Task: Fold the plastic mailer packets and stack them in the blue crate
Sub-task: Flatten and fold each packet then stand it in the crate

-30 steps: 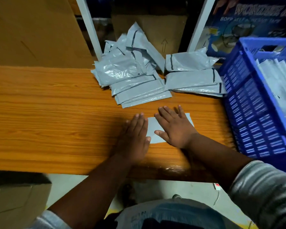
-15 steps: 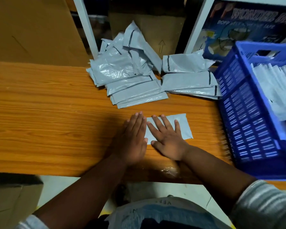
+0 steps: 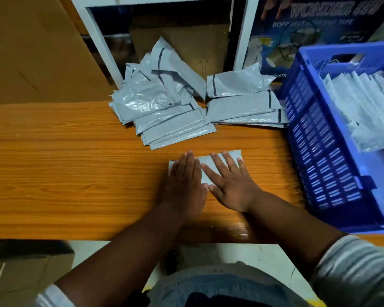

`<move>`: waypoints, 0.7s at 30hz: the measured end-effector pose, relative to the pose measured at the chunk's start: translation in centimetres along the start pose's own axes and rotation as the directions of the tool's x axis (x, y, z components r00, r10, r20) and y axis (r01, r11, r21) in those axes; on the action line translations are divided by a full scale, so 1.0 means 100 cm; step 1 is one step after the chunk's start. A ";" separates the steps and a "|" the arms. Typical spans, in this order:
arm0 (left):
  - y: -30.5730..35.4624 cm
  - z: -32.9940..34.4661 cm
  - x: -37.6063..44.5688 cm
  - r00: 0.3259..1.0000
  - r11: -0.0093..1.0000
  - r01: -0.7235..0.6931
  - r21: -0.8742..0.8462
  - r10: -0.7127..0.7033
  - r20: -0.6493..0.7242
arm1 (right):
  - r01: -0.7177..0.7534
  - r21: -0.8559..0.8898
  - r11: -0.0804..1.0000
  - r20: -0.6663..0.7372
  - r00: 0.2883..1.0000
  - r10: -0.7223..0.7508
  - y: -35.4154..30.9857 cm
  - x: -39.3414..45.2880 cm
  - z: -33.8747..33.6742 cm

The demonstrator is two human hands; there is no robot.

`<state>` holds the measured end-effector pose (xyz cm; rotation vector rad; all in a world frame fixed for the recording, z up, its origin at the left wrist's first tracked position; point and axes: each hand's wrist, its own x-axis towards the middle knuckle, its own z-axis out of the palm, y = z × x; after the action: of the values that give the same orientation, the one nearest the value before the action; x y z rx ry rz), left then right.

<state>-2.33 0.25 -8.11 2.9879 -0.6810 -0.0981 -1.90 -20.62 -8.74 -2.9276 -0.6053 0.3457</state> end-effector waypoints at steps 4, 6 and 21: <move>0.011 0.014 0.009 0.996 1.000 -0.013 -0.016 0.014 0.093 | -0.004 0.272 0.962 0.188 0.981 -0.049 0.016 0.008 -0.023; 0.010 0.016 0.012 0.988 0.999 -0.011 0.041 0.005 0.152 | -0.041 0.514 0.857 0.173 0.983 -0.057 0.031 0.008 -0.039; 0.005 0.001 0.037 0.994 0.952 -0.100 -0.291 0.085 -0.064 | -0.042 0.070 0.997 -0.269 0.961 0.060 0.021 0.001 -0.034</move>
<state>0.76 -1.83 -8.36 2.6616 -0.7288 -0.1075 -0.17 -22.79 -5.86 -2.8613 -0.4700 -0.0332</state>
